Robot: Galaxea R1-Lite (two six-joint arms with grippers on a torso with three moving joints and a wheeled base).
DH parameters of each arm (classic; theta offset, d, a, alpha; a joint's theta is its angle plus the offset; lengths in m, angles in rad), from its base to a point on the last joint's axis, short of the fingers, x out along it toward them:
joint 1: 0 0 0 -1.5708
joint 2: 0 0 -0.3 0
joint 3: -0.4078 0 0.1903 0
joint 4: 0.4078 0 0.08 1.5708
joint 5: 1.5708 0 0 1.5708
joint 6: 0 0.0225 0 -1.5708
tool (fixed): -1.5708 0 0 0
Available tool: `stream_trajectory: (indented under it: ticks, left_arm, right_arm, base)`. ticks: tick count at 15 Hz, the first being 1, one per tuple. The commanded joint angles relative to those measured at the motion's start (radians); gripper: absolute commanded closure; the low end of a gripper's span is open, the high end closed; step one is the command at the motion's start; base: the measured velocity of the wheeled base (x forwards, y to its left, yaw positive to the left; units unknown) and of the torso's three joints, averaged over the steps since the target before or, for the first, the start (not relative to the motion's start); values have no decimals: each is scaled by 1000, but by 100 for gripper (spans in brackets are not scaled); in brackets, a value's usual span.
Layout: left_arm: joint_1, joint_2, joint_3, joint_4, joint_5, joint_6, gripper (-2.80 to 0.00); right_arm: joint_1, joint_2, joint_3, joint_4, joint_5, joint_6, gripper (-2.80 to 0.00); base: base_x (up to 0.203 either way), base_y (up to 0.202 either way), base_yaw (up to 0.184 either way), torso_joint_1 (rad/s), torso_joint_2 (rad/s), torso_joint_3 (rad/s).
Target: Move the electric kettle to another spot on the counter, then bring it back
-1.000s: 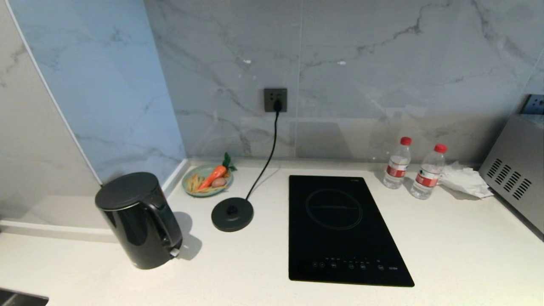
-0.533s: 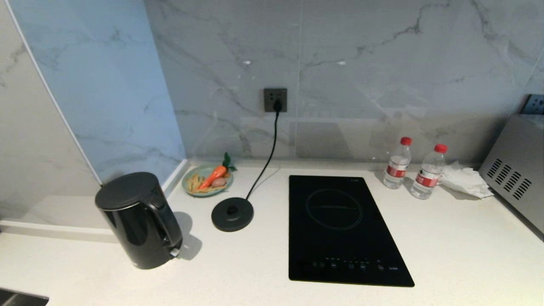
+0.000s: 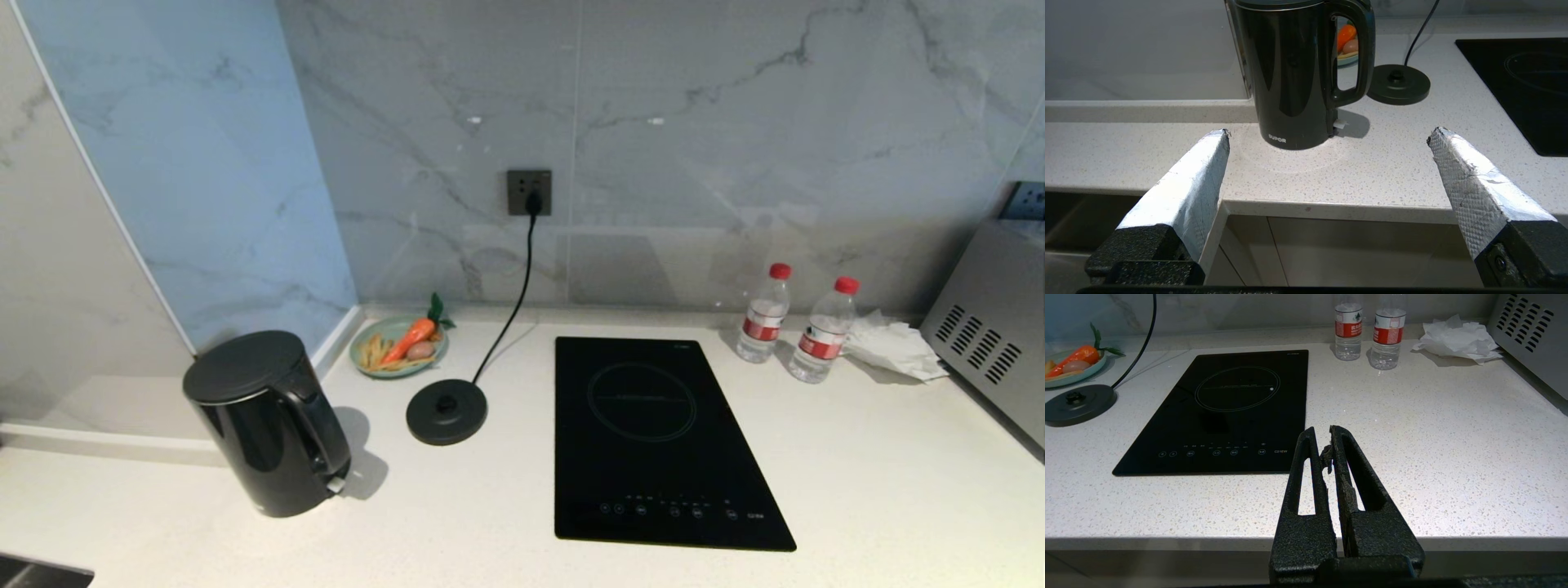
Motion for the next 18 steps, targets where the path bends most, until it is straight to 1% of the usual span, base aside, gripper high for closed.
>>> stream_trajectory:
  ticks: [1,6,7,11,18]
  left_arm:
    - [0,3,2,0,0,-1,-280]
    - [-1,3,2,3,-1,-1,-280]
    - [-2,2,2,2,-1,-2,0]
    - [-3,2,3,-3,0,-27,0]
    - [-3,2,3,0,0,-25,0]
  right_arm:
    - [0,-2,0,0,0,2,0]
    - [0,0,0,1,0,5,0]
    - [0,0,-2,3,0,5,0]
    - [0,0,-2,3,0,5,0]
    - [0,0,-3,6,0,4,0]
  base:
    - [0,0,0,0,0,0]
    - [0,0,0,0,0,0]
    - [0,0,0,0,0,0]
    - [0,0,0,0,0,0]
    - [0,0,0,0,0,0]
